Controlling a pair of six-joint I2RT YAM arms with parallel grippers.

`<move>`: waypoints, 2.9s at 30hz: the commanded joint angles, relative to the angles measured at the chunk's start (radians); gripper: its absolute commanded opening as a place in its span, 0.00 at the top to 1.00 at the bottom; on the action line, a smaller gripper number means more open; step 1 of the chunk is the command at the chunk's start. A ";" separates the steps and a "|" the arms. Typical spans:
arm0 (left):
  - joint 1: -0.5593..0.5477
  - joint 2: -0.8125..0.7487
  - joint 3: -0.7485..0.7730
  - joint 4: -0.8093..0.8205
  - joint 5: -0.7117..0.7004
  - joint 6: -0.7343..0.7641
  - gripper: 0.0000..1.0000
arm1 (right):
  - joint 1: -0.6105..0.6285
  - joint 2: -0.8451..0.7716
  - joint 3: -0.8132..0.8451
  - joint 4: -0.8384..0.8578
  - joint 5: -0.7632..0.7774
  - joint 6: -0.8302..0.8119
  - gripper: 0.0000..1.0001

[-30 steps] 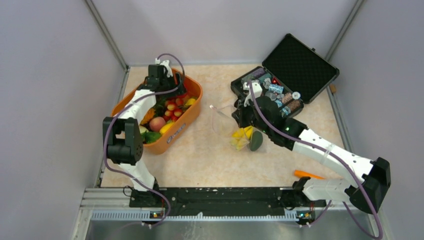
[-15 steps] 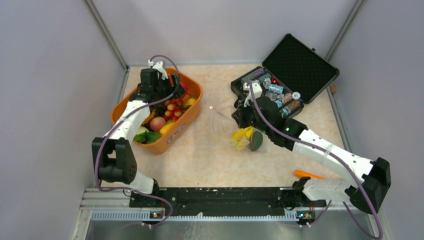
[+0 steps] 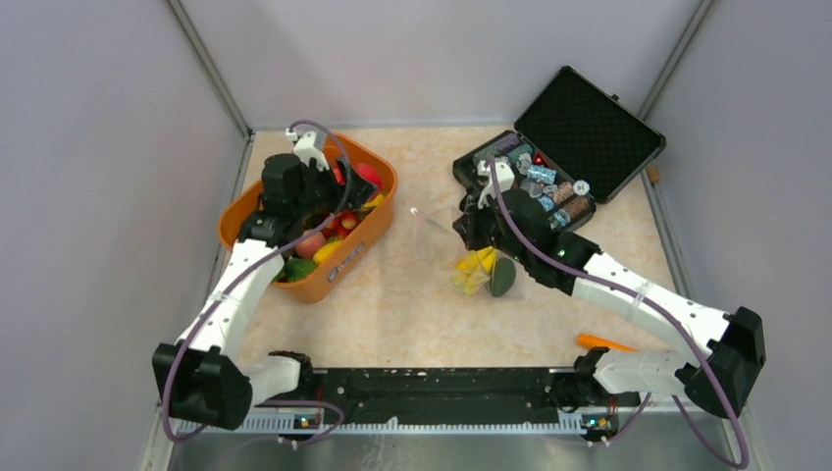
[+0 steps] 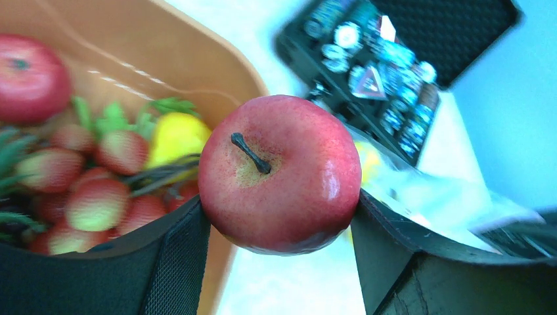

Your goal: Place the food in the zip-top bag and seal the zipper

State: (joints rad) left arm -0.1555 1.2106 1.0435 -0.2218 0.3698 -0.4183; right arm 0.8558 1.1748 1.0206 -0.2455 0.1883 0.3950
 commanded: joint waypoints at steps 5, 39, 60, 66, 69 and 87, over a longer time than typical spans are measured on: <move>-0.232 -0.232 -0.039 0.085 0.082 -0.060 0.73 | 0.008 0.008 0.018 0.071 0.051 0.027 1.00; -0.622 -0.021 0.090 -0.143 -0.285 0.050 0.54 | 0.008 -0.099 0.004 0.118 0.026 0.070 1.00; -0.651 0.024 0.200 -0.199 -0.319 0.070 0.20 | 0.010 -0.118 0.017 0.064 0.093 0.034 1.00; -0.652 0.005 0.202 -0.198 -0.307 0.062 0.07 | 0.010 -0.133 0.002 0.096 0.080 0.047 1.00; -0.652 -0.027 0.200 -0.192 -0.315 0.060 0.03 | 0.010 -0.136 0.007 0.095 0.085 0.048 1.00; -0.648 -0.242 0.060 -0.185 -0.776 0.021 0.01 | 0.009 -0.159 0.008 0.058 0.180 0.018 1.00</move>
State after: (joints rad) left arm -0.8043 0.9691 1.1103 -0.3912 -0.2073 -0.3744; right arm 0.8570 1.0294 1.0138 -0.2306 0.3870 0.4030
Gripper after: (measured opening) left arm 0.986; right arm 0.002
